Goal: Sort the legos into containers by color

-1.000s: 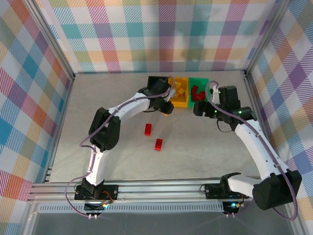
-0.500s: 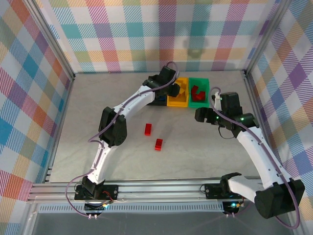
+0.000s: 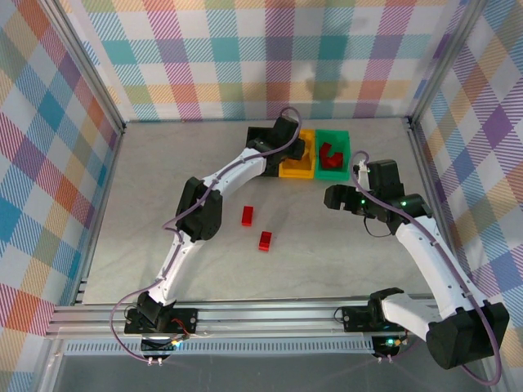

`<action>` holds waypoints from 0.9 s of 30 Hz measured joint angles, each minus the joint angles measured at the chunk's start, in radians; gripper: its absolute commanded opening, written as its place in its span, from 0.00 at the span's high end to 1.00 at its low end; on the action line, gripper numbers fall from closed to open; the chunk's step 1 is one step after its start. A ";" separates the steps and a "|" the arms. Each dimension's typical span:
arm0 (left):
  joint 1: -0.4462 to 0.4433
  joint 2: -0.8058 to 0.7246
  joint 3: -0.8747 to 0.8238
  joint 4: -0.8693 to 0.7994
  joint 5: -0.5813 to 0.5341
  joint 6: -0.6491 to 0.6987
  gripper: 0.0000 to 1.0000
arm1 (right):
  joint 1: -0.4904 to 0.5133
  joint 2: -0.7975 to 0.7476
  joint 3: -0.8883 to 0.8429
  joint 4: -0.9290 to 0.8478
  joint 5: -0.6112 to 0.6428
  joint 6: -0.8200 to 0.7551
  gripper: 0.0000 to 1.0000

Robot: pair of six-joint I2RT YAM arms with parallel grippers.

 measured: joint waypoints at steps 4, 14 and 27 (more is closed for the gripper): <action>-0.006 0.002 0.005 0.008 -0.013 -0.012 0.44 | 0.010 -0.005 -0.001 0.002 0.000 0.000 0.10; -0.002 -0.132 -0.280 0.116 -0.049 -0.016 0.40 | 0.092 0.024 -0.032 0.027 0.040 0.018 0.10; 0.113 -0.838 -0.878 0.126 -0.146 -0.032 0.39 | 0.467 0.269 -0.085 0.183 0.225 0.220 0.09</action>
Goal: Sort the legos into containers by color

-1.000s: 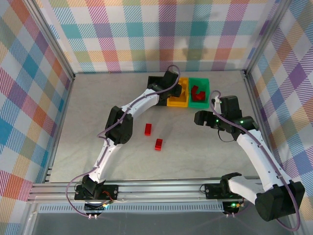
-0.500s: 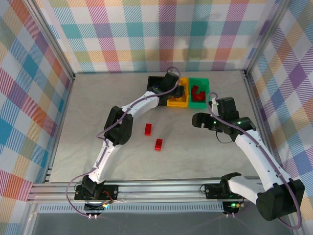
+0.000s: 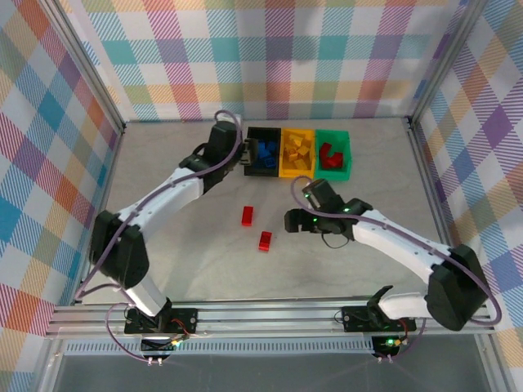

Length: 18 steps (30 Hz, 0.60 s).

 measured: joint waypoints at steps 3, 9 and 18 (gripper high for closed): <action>0.012 -0.062 -0.064 -0.067 -0.032 -0.014 0.39 | 0.070 0.094 0.018 0.007 0.042 0.085 0.09; 0.025 -0.171 -0.217 -0.191 -0.085 -0.042 0.37 | 0.193 0.286 0.143 -0.021 0.111 0.208 0.11; 0.061 -0.301 -0.258 -0.245 -0.100 -0.046 0.38 | 0.254 0.385 0.233 -0.032 0.131 0.251 0.22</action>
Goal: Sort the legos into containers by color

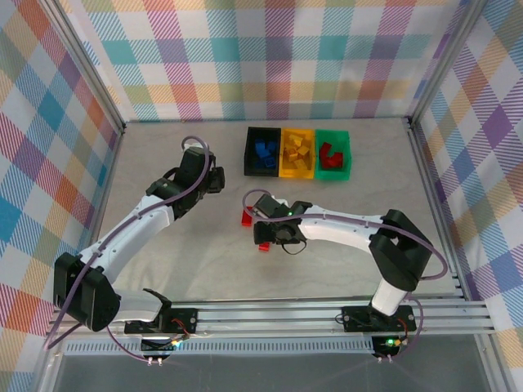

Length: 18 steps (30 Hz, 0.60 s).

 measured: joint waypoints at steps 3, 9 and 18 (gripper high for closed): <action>0.000 0.004 0.000 -0.024 0.007 -0.006 0.38 | 0.011 0.053 0.034 -0.006 0.000 0.000 0.26; 0.000 0.004 0.000 -0.044 0.008 -0.014 0.38 | 0.044 0.131 0.076 -0.012 0.000 0.000 0.33; 0.000 0.003 0.000 -0.064 0.019 -0.016 0.39 | 0.049 0.156 0.087 -0.029 0.002 0.000 0.49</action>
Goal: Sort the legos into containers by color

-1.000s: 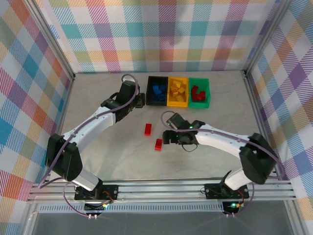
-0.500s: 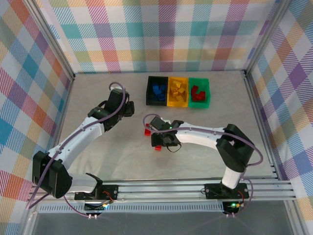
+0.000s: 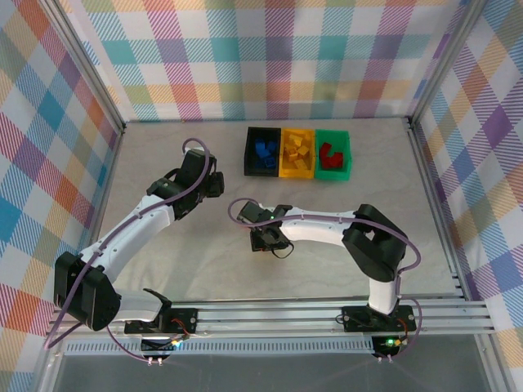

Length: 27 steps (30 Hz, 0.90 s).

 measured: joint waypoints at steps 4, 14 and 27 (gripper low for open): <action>0.000 -0.005 0.000 -0.001 0.006 0.000 0.39 | 0.000 0.009 0.002 -0.003 0.005 -0.002 0.57; 0.000 -0.014 0.029 -0.051 0.041 -0.001 0.39 | -0.008 0.001 -0.003 -0.001 0.014 -0.019 0.73; 0.000 -0.021 0.052 -0.069 0.160 -0.045 0.41 | -0.216 -0.260 -0.067 0.012 0.022 -0.178 0.75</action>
